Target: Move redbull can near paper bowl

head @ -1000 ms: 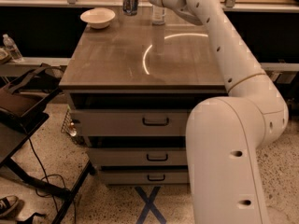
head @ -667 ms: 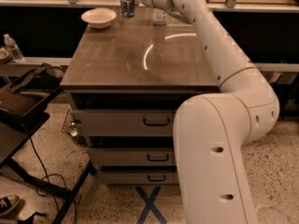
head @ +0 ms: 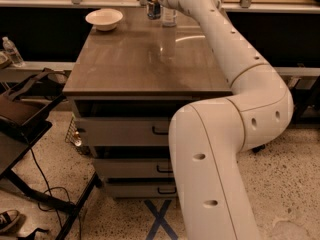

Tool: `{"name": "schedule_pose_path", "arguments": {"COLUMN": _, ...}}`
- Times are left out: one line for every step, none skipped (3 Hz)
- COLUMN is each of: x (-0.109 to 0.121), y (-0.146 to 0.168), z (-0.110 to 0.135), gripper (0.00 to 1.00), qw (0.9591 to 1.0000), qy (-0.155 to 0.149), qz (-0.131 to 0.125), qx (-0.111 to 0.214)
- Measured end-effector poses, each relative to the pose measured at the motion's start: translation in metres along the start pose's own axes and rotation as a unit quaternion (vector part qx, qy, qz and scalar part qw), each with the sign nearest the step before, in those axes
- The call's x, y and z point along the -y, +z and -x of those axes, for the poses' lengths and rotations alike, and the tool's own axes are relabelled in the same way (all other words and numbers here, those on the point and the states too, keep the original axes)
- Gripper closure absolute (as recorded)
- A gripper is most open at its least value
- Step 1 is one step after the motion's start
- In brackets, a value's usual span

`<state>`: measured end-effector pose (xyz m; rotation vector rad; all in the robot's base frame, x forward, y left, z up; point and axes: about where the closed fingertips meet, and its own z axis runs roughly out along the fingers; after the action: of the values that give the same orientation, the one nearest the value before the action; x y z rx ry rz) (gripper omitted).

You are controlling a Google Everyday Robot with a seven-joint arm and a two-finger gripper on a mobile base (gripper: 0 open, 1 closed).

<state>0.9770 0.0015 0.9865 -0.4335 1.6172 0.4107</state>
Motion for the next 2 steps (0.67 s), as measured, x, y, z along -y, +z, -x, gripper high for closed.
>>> {"name": "schedule_pose_path", "arguments": {"x": 0.0131, "y": 0.0145, "z": -0.0141, "gripper": 1.00, "qw": 0.9998, "qy": -0.003, "qz": -0.018, "qx": 0.006}}
{"name": "schedule_pose_path", "arguments": {"x": 0.0093, "y": 0.0242, "z": -0.0203, "gripper": 1.00, "qw": 0.9999, "qy": 0.002, "qz": -0.010, "qx": 0.014}}
